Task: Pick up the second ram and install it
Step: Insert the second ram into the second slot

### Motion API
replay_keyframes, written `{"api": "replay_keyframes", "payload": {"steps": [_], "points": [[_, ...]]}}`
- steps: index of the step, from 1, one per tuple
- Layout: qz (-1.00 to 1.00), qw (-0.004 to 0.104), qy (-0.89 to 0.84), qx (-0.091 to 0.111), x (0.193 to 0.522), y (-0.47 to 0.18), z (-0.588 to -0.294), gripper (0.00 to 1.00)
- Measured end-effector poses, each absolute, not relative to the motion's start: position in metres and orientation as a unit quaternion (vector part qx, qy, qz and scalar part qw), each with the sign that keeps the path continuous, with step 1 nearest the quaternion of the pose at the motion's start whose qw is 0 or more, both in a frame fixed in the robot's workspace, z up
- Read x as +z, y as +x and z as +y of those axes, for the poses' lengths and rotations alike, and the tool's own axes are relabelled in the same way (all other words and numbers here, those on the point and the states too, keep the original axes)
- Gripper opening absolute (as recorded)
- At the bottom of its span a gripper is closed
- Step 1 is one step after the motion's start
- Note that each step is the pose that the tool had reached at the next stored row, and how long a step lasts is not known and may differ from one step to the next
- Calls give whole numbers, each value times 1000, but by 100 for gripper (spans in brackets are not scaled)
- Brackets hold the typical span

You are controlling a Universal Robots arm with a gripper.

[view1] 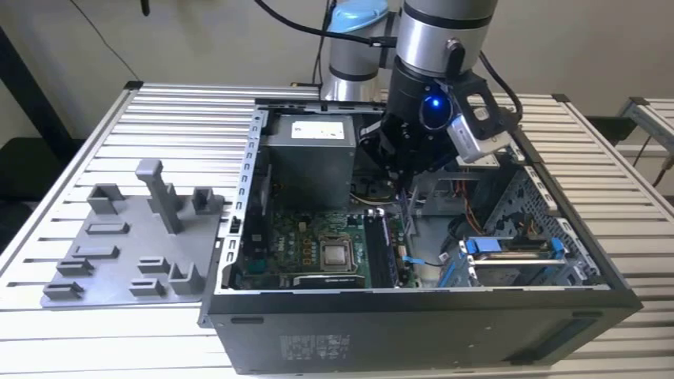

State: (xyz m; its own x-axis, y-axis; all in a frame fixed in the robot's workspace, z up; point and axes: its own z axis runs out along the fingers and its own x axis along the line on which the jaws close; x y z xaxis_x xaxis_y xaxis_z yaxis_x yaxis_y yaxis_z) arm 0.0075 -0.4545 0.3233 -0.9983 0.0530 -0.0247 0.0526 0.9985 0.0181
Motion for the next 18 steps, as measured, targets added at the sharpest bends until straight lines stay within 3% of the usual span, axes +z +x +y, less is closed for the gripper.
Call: {"api": "replay_keyframes", "payload": {"steps": [18], "points": [[1000, 13, 26, 9, 323, 8, -458, 14]]}}
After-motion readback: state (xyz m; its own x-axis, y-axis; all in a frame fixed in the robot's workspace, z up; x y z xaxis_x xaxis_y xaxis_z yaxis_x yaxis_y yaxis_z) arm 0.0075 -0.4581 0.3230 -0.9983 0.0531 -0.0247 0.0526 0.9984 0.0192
